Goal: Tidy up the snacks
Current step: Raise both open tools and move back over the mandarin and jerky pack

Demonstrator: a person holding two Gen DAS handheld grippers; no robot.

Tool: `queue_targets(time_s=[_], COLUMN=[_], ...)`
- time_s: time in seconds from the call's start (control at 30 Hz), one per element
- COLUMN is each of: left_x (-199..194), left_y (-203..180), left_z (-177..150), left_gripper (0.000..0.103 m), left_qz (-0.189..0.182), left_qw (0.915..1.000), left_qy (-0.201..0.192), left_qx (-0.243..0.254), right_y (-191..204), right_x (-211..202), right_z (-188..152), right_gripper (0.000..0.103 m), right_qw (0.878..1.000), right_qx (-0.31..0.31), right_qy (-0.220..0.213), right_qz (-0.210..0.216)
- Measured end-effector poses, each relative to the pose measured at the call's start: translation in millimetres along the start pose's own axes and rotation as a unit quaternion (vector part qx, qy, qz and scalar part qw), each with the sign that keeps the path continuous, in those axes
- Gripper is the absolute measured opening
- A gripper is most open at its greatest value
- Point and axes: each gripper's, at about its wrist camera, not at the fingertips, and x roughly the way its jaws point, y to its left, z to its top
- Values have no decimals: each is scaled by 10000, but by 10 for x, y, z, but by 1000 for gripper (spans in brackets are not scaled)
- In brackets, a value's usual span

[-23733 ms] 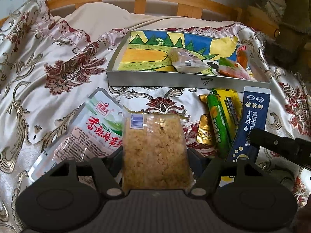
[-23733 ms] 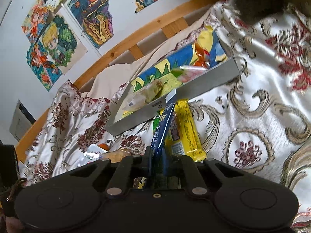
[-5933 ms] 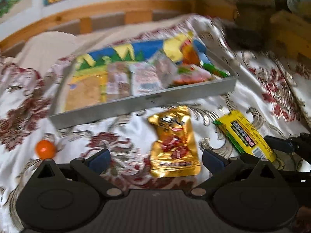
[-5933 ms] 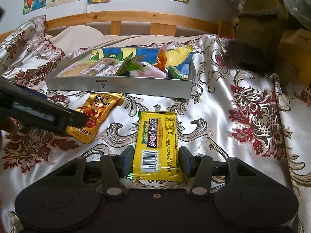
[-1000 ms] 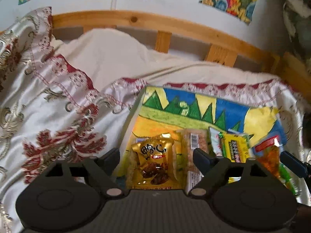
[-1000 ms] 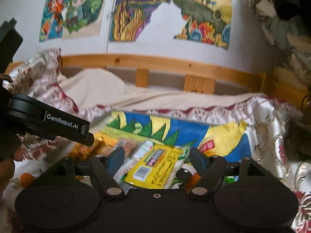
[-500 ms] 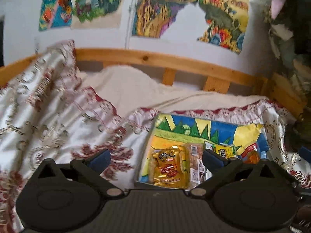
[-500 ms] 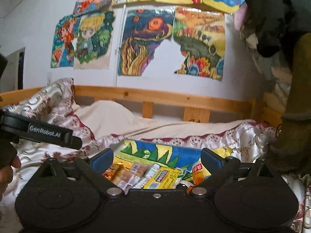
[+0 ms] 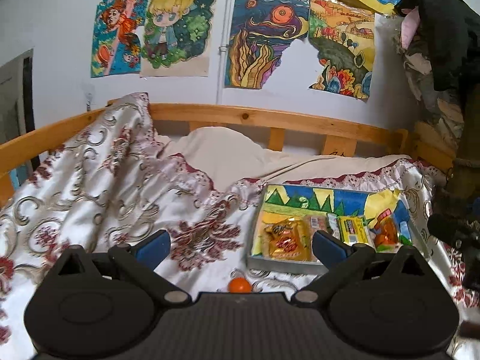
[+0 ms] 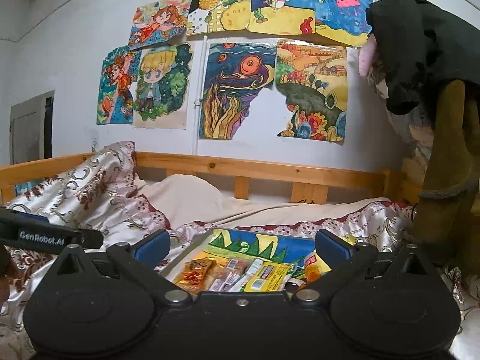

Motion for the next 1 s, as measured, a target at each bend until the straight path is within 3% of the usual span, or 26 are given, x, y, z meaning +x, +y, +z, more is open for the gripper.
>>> queue_targets(time_s=[0.27, 0.37, 0.47, 0.8, 1.0], left_x=[-351, -456, -547, -409, -326], left_y=[154, 189, 236, 341, 336], left_z=[-238, -356, -482, -732, -802], left_gripper=[102, 102, 102, 102, 102], left_qz=[194, 438, 455, 560, 608], left_qw=[9993, 9984, 9984, 9935, 9912], left_qy=[191, 259, 299, 994, 1177], left_qx=[257, 244, 143, -22, 34], right_y=[160, 216, 232, 178, 198], right_x=[-304, -412, -512, -527, -440], right_z=[-96, -182, -307, -647, -752], right_gripper=[102, 102, 102, 102, 102], right_qw=[9997, 9994, 9990, 9958, 9936], right_qx=[156, 213, 305, 533, 546], right_qy=[85, 137, 238, 727, 963], right_qz=[186, 220, 221, 171, 219])
